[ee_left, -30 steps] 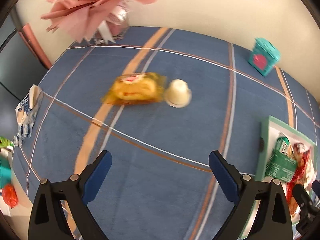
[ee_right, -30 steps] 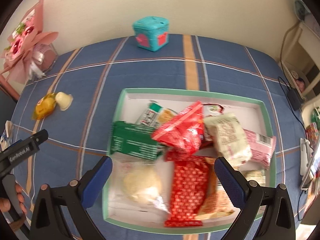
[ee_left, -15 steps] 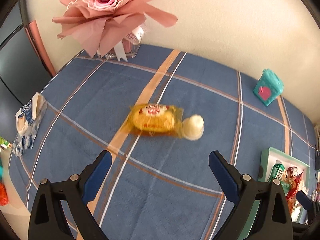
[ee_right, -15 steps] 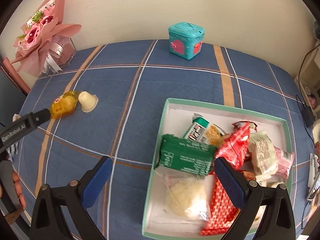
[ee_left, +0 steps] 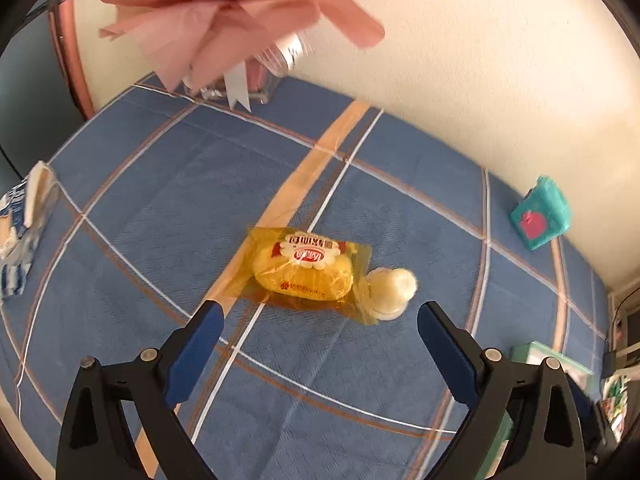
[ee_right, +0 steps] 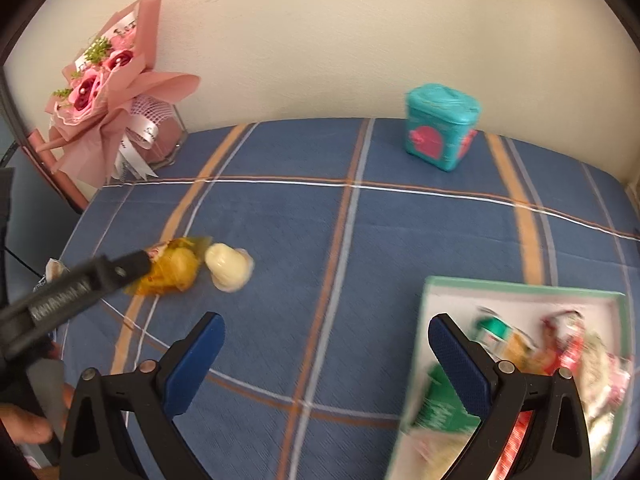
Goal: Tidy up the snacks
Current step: 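Move both open grippers back from the tray toward the yellow cake bag, then grasp the yellow cake bag with the left gripper while the right gripper grasps the pudding cup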
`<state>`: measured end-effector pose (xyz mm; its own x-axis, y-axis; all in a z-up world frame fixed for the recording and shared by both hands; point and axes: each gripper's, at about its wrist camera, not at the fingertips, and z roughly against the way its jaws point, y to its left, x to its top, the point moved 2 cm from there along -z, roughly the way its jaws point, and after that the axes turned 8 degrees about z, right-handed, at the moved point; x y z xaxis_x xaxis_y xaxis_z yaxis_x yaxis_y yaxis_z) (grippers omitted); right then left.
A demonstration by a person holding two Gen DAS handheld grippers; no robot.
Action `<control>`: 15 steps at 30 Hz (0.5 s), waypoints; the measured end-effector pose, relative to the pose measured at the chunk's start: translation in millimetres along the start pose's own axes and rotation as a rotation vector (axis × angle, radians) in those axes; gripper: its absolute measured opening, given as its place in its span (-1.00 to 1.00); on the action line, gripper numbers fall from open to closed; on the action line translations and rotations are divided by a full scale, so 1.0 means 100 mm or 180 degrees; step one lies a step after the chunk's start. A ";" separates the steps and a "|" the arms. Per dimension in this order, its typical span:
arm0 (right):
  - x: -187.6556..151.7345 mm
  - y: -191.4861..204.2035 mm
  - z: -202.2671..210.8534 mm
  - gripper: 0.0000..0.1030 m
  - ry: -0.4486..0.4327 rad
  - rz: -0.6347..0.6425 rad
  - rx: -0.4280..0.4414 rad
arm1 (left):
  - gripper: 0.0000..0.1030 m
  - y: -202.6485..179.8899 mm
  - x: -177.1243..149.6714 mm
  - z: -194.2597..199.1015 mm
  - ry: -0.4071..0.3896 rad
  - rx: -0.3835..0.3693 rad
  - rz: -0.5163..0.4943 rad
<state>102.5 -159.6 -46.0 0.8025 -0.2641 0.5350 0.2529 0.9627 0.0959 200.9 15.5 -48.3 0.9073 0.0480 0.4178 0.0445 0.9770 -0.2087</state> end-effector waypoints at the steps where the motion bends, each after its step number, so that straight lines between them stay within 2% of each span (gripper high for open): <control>1: 0.02 0.05 -0.10 1.00 0.0018 0.0054 0.0037 | 0.90 0.02 0.01 -0.05 0.0027 0.0024 0.0008; 8: 0.15 0.31 -0.61 0.98 0.0115 0.0340 0.0081 | 0.89 0.16 0.28 -0.32 0.0234 -0.0213 0.0097; 12: 0.21 0.50 -0.84 0.98 0.0162 0.0555 0.0052 | 0.90 0.14 0.39 -0.37 0.0214 -0.0044 -0.0220; 15: 0.23 0.61 -0.95 0.91 0.0188 0.0689 0.0038 | 0.90 0.19 0.44 -0.46 0.0284 -0.0079 -0.0253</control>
<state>188.2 -112.4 -107.3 0.8678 -0.0538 0.4940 0.0651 0.9979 -0.0058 260.9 26.5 -74.3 0.9341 -0.0493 0.3536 0.1272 0.9714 -0.2004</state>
